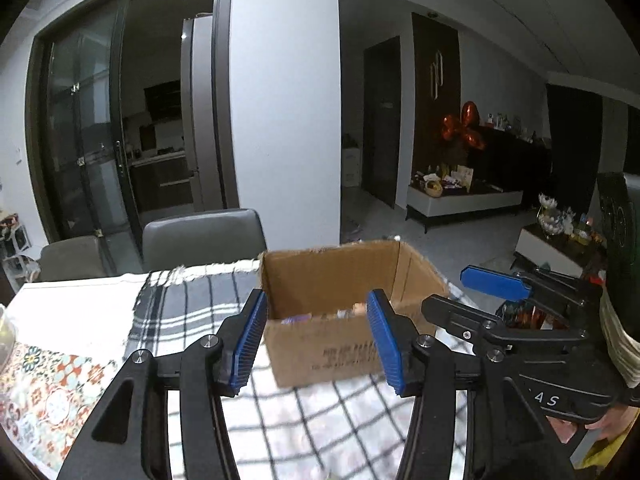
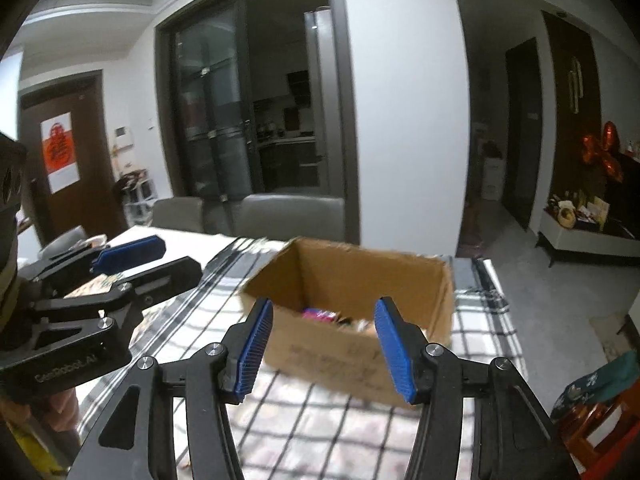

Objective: Organize snacks
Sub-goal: 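Lower both tools to the last two candies on the cloth, then grasp the gold-wrapped candy with the left tool while the right tool grasps the small green candy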

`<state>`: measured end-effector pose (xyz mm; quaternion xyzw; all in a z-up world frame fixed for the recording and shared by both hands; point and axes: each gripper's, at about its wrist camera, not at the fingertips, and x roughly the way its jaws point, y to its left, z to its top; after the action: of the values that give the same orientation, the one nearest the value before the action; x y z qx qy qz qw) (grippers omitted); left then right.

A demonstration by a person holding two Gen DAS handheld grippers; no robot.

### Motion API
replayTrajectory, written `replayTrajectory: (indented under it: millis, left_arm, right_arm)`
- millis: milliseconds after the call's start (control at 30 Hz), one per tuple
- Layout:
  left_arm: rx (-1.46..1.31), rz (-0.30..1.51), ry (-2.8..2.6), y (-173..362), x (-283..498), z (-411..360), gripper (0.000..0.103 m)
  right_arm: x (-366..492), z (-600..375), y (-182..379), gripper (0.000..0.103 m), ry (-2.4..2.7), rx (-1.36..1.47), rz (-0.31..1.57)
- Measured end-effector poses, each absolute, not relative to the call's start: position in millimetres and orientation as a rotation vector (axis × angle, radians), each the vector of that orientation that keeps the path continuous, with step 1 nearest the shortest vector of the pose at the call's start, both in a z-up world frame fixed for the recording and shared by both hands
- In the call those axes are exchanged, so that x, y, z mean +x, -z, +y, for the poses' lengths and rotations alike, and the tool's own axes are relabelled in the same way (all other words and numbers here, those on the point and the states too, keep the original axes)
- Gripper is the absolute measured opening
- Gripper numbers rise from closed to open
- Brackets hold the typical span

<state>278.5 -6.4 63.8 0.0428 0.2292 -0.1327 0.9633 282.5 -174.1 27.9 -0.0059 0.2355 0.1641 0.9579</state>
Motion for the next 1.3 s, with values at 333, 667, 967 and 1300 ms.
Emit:
replayTrajectory:
  millis: [333, 667, 967, 1300]
  left_arm:
    - [0.115, 0.526, 0.222, -27.1, 222.0, 19.9, 0.051]
    - [0.166, 0.642, 0.258, 27.1, 192.5, 31.7, 0.051]
    - [0.202, 0.76, 0.348, 79.2, 192.7, 33.8, 0.047]
    - [0.212, 0.863, 0.443, 123.2, 213.8, 31.5, 0.037]
  right_arm:
    - [245.7, -150.0, 6.3, 0.054, -0.397, -0.013, 0.54]
    - [228.8, -123.2, 57.6, 0.053, -0.457, -0.042, 0.66]
    - [233.3, -104.6, 104.9, 0.041, -0.489, -0.111, 0.768]
    - [255.7, -89.5, 143.5, 0.036, -0.529, -0.139, 0.871]
